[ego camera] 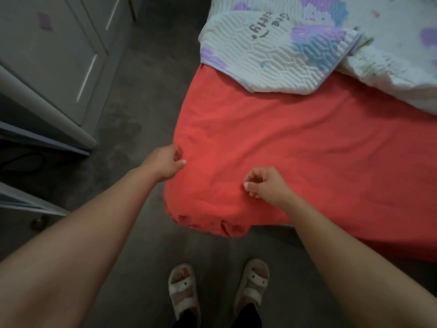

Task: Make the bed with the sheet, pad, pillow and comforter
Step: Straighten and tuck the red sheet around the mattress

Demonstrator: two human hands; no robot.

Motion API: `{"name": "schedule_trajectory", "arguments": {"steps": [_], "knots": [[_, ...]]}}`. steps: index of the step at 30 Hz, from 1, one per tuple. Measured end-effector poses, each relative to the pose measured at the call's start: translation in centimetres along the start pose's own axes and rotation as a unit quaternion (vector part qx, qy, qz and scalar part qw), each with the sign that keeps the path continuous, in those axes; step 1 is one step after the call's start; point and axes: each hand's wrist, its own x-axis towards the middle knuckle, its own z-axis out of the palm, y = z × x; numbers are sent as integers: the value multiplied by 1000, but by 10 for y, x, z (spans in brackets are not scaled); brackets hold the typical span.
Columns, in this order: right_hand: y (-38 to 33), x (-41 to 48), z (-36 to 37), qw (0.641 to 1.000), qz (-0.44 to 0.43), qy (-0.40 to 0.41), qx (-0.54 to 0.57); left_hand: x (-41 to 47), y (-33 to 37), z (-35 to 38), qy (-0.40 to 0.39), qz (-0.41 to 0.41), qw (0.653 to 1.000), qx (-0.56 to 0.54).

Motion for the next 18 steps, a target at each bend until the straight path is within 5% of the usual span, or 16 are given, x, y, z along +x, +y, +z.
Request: {"name": "schedule_trajectory", "arguments": {"steps": [6, 11, 15, 18], "knots": [[28, -36, -13, 992, 9, 95, -80, -37, 26, 41, 55, 23, 998, -38], [66, -66, -21, 967, 133, 182, -115, -69, 61, 63, 146, 166, 974, 46], [90, -77, -23, 944, 223, 220, -98, -84, 109, 86, 70, 303, 942, 129], [104, -84, -27, 939, 236, 244, -44, -82, 135, 108, 28, 305, 918, 252]]}}
